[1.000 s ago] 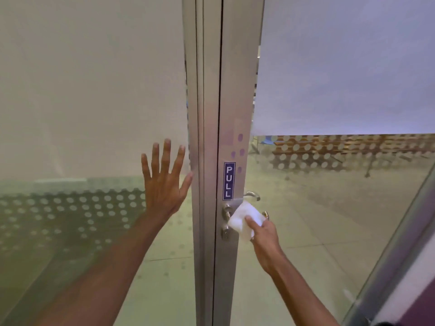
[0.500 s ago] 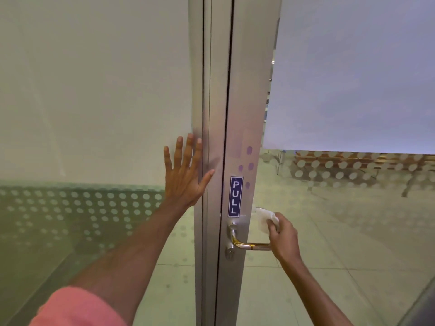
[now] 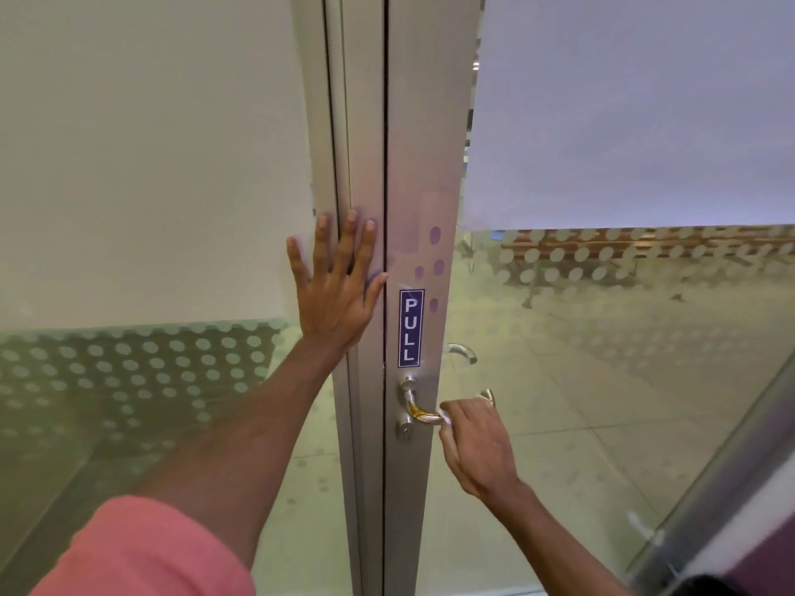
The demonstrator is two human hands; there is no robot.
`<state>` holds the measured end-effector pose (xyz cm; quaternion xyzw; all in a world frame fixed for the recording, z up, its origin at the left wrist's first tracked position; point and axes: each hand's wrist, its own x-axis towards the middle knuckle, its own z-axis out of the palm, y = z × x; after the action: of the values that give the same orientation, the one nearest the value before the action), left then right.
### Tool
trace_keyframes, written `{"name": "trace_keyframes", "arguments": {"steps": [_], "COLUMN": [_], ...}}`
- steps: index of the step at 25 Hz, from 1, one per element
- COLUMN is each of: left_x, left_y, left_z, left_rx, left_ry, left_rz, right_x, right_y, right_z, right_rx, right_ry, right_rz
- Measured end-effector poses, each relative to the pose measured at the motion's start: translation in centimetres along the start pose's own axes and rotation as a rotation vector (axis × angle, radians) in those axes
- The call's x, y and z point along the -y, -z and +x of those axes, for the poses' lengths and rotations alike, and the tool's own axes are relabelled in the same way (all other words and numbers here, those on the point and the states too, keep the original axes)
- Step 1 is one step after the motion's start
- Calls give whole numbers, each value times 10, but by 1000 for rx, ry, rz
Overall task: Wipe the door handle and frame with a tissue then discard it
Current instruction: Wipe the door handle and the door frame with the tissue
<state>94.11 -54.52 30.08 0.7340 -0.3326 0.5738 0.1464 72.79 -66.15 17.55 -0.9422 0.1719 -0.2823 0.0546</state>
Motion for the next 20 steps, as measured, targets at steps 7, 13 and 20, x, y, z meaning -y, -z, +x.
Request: {"name": "trace_keyframes", "arguments": {"steps": [7, 13, 20], "left_x": [0, 0, 1], "left_y": [-5, -6, -8], "left_z": [-1, -1, -2], "left_rx": [-47, -55, -50], "left_ry": [6, 4, 8], "left_rz": [-43, -64, -62], "right_x": [66, 29, 47], "right_y": [-45, -55, -79], "right_z": [3, -17, -8], "right_rx": [95, -5, -77], "right_ry": [-182, 17, -17], "right_rz": [-170, -300, -247]}}
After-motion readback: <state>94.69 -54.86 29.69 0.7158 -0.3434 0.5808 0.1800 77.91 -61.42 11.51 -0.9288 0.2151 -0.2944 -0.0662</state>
